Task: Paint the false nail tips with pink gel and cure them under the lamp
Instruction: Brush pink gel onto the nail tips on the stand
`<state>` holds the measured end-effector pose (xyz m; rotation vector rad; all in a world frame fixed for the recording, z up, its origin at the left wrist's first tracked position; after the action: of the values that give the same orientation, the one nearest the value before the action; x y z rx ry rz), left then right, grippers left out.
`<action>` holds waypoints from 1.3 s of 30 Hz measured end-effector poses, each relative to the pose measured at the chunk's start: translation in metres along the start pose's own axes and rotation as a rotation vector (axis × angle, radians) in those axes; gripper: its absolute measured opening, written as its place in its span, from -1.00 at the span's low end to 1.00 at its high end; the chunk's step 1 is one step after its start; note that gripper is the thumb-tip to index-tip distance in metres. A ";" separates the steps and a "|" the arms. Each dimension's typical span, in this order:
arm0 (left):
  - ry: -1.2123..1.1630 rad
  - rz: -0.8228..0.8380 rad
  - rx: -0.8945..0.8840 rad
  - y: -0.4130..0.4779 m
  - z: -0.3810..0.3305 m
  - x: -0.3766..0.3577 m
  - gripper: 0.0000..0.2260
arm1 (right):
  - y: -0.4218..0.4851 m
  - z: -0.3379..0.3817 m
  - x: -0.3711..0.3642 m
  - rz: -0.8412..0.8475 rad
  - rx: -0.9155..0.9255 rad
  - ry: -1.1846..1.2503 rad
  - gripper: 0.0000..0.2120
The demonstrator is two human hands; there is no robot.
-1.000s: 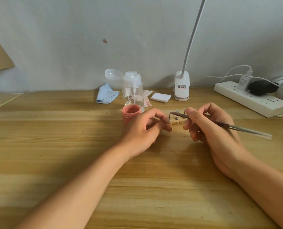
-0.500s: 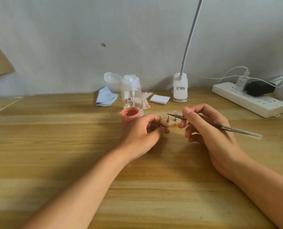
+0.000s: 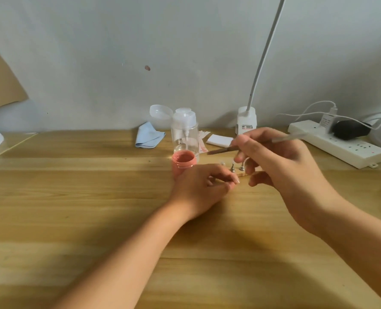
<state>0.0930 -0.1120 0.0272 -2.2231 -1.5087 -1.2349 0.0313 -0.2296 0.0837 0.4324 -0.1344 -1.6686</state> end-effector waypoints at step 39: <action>-0.194 -0.057 0.024 0.004 0.012 -0.002 -0.79 | -0.011 -0.037 0.038 -0.273 -0.099 0.073 -0.80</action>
<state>0.1027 -0.1088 0.0191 -2.3579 -1.6571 -1.0361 0.0312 -0.2590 0.0380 0.4510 0.0637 -1.9153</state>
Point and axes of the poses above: each hand's wrist, its own y-axis towards the middle knuckle, its own x-axis out of the back of the hand, z = x × y, the point moved 8 cm from there along y, towards the middle knuckle, and after that the axes turned 14 degrees about y, right-handed, at the moved point
